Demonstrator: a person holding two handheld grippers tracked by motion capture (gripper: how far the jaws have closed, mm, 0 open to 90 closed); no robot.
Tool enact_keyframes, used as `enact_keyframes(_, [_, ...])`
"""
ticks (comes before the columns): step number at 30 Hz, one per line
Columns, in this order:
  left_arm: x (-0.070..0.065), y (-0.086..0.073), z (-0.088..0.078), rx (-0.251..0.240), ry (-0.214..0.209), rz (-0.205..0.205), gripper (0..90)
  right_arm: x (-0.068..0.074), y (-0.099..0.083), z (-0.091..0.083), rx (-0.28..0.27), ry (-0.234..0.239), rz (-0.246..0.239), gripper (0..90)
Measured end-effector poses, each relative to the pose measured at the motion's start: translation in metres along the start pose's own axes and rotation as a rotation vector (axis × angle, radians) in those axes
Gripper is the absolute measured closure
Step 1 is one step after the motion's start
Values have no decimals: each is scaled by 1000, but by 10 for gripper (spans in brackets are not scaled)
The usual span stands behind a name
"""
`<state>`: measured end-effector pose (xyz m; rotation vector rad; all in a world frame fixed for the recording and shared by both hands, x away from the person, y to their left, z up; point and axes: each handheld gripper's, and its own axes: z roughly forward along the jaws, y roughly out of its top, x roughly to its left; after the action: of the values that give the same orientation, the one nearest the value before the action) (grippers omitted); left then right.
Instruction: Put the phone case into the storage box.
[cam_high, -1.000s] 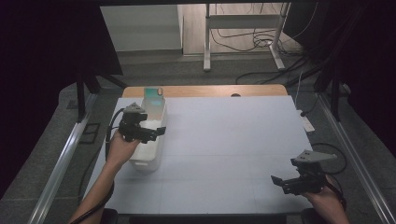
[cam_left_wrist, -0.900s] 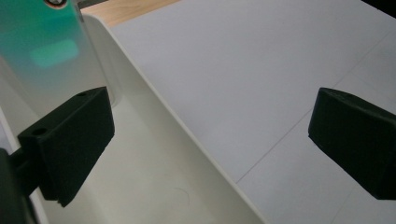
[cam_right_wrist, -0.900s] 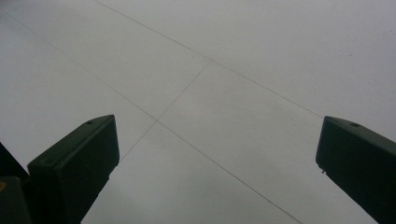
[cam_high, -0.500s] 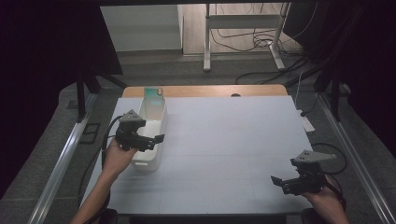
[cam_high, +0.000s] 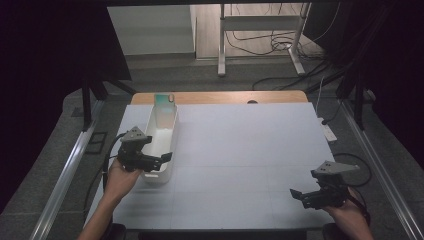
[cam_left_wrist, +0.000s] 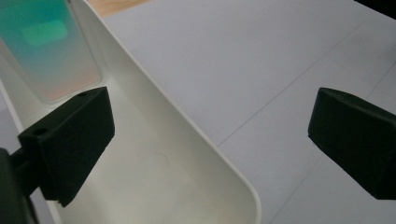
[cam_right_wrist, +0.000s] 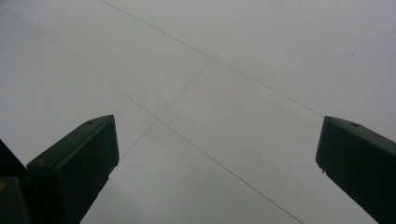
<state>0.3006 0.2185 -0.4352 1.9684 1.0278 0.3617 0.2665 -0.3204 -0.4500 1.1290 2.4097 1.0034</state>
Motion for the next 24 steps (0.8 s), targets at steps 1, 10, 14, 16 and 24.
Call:
enact_keyframes(1, [-1,-1,-2,-3,0,-1,12,0,0,0,0,1,1,0])
enact_keyframes(10, [-6,-13,-15,-6,9,-6,13,0,0,0,2,2,0,0])
enact_keyframes(14, [-8,-18,-19,-9,14,-12,13,0,0,0,2,2,-2,0])
enact_keyframes(16, [-9,-22,-22,-11,22,-19,12,0,0,1,4,2,0,0])
enact_keyframes(24, [-9,-37,-35,-17,32,-49,12,0,0,1,6,3,0,0])
